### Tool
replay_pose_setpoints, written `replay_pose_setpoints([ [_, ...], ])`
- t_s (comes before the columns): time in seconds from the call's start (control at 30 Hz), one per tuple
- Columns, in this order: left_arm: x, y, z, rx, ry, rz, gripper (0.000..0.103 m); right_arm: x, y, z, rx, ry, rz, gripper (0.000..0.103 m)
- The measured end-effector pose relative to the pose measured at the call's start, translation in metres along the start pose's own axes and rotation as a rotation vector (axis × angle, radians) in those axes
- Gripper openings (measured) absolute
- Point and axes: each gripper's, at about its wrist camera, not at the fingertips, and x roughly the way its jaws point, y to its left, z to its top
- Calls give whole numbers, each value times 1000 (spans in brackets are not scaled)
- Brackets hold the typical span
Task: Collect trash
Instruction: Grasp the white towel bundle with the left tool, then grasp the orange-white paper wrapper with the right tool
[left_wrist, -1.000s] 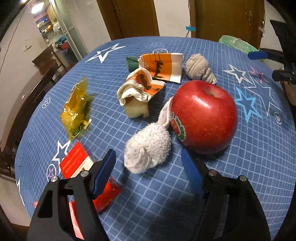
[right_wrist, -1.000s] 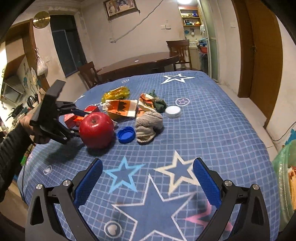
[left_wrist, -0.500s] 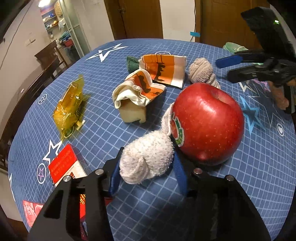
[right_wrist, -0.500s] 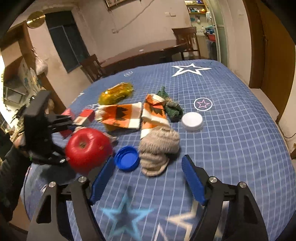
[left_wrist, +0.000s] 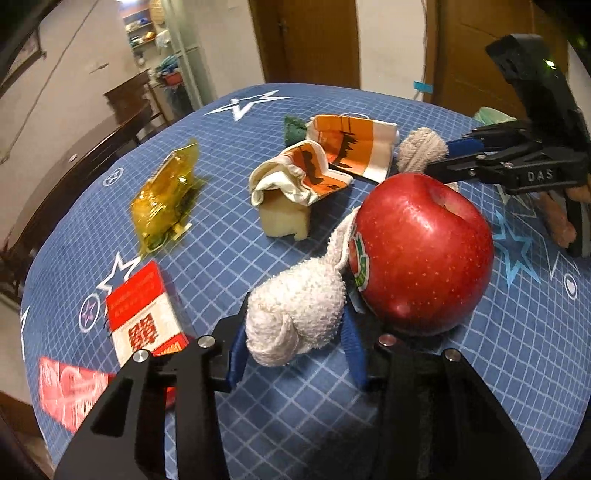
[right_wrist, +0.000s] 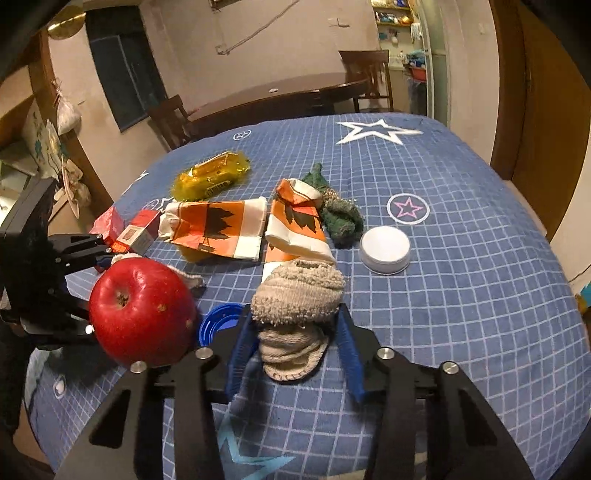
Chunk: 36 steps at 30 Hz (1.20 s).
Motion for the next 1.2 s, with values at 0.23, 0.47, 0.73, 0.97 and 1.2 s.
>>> replay_pose_setpoints([
  [0.23, -17, -8, -16, -38, -7, 39, 41, -17, -4, -12, 0, 13, 5, 55],
  [0.47, -22, -5, -27, -96, -16, 41, 41, -40, 0, 8, 0, -80, 19, 69],
  [0.73, -15, 1, -23, -122, -25, 7, 41, -9, 45, 80, -426, 62, -34, 72],
  [0.97, -13, 5, -25, -140, -34, -9, 41, 27, 19, 94, -211, 181, 13, 45],
  [1.2, -11, 0, -23, -143, -29, 31, 41, 51, 36, 67, -278, 149, -138, 21],
])
